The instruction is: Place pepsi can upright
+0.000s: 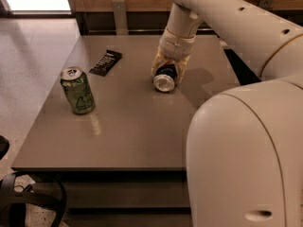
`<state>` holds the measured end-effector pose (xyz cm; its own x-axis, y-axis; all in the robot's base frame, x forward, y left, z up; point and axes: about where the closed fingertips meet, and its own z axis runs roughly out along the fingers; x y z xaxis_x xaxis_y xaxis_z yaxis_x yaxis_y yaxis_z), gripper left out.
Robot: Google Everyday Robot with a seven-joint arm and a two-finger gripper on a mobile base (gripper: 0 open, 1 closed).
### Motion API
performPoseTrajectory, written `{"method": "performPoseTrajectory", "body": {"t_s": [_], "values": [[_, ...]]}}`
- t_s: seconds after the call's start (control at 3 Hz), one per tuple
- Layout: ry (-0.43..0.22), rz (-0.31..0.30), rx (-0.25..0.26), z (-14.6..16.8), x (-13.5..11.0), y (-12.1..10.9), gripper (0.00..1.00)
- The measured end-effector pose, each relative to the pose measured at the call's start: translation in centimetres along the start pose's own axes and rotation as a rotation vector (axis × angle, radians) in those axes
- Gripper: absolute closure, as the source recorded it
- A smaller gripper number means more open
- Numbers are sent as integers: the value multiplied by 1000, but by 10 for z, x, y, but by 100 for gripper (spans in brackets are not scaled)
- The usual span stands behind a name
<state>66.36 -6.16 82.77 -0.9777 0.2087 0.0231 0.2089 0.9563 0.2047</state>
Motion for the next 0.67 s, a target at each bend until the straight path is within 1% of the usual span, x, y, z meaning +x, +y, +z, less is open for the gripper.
{"method": "performPoseTrajectory", "body": {"t_s": [0.33,0.67], "values": [[-70,-19,9,-16,-2,0,100],[-204,-52,-3,-48,2,-12,100]]}}
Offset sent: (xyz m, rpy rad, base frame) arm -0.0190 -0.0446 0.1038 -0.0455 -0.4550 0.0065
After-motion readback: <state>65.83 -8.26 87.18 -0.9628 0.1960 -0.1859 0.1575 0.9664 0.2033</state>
